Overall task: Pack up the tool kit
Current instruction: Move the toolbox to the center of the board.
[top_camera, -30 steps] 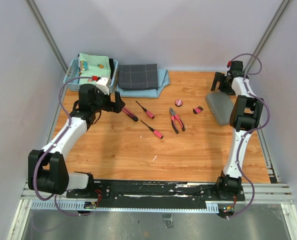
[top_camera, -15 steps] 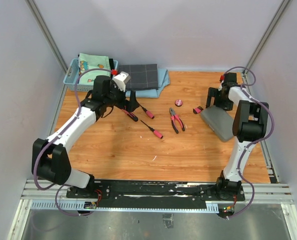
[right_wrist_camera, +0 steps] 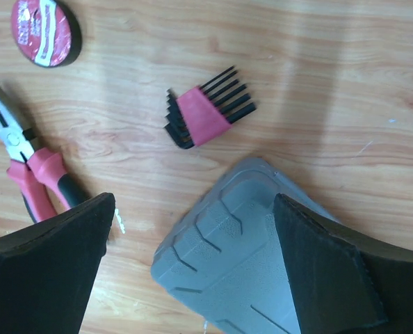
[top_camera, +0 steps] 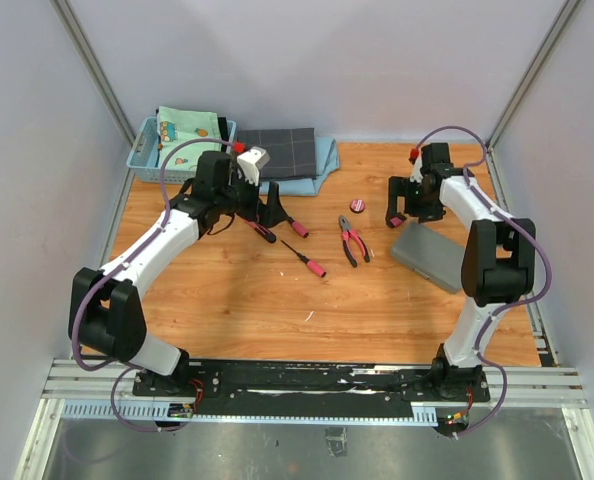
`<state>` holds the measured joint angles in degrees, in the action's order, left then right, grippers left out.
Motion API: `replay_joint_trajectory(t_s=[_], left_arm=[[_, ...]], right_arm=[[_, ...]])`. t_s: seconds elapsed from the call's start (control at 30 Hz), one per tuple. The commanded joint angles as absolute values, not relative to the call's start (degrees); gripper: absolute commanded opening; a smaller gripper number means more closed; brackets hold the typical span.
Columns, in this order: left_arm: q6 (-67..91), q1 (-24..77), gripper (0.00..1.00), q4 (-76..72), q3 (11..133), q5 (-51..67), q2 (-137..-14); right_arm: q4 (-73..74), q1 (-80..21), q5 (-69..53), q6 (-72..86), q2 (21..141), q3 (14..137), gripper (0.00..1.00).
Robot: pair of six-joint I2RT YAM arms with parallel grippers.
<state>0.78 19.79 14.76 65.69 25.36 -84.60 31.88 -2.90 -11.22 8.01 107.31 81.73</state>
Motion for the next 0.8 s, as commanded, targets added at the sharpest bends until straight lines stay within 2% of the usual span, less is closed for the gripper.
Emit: replay_joint_trajectory(t_s=[0.0, 0.23, 0.43, 0.57, 0.77], left_arm=[[2.02, 20.67, 0.99, 14.6, 66.12, 27.37, -83.98], [1.85, 23.53, 0.99, 14.94, 67.99, 27.51, -85.87], [4.73, 29.51, 0.99, 14.56, 76.87, 28.21, -94.7], [9.87, 32.23, 0.98, 12.75, 83.97, 31.52, -102.97], [14.75, 35.96, 0.98, 12.23, 95.69, 35.84, -117.61]], right_arm=[[35.49, -5.88, -11.38, 8.67, 103.94, 79.32, 0.98], [40.18, -4.91, -4.95, 8.13, 98.3, 85.16, 0.98], [45.27, 3.9, -3.62, 10.27, 91.83, 89.11, 0.98], [48.93, 11.19, -6.43, 10.63, 88.62, 84.48, 0.98], [49.26, 16.73, -9.78, 10.15, 80.51, 71.77, 0.98]])
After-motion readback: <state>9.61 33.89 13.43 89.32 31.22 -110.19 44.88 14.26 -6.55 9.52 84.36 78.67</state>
